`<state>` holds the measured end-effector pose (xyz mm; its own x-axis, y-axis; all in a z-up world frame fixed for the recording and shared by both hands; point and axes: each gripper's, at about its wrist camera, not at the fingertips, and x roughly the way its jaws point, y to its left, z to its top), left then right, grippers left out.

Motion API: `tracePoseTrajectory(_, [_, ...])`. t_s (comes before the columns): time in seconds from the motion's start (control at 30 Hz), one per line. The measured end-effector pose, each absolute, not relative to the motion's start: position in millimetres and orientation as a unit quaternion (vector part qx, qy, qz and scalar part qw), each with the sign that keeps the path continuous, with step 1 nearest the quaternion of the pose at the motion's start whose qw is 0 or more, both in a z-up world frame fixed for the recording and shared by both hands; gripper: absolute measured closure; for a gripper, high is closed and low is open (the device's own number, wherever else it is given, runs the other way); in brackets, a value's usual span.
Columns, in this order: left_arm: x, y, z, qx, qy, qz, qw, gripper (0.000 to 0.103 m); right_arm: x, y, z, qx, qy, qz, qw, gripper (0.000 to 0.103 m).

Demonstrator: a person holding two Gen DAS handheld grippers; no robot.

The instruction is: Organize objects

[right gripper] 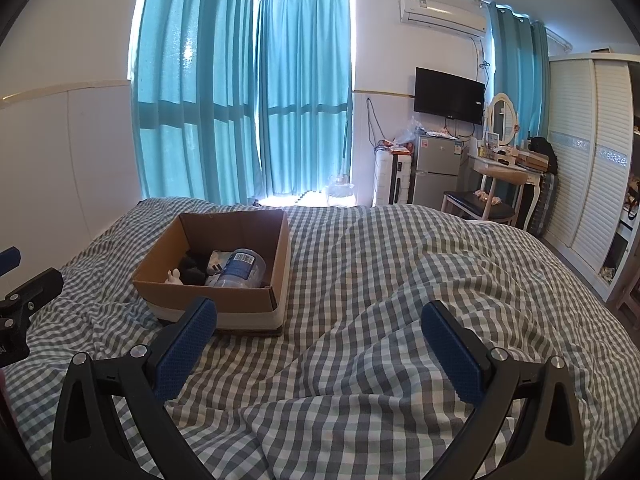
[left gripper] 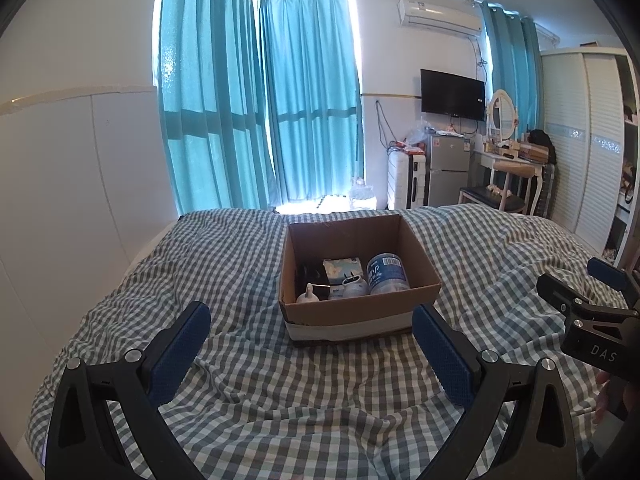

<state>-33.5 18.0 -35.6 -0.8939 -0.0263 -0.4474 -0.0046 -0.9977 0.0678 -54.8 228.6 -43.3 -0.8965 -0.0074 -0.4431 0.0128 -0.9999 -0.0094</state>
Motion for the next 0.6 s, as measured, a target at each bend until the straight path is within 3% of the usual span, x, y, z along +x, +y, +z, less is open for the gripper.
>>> tracePoseTrajectory(0.6, [-32.8,16.6,-38.2,0.235,-0.028,-0.972,0.004,0.0,-57.1,226.3,-45.4,0.232,0.007,-0.973,0.004,0.0])
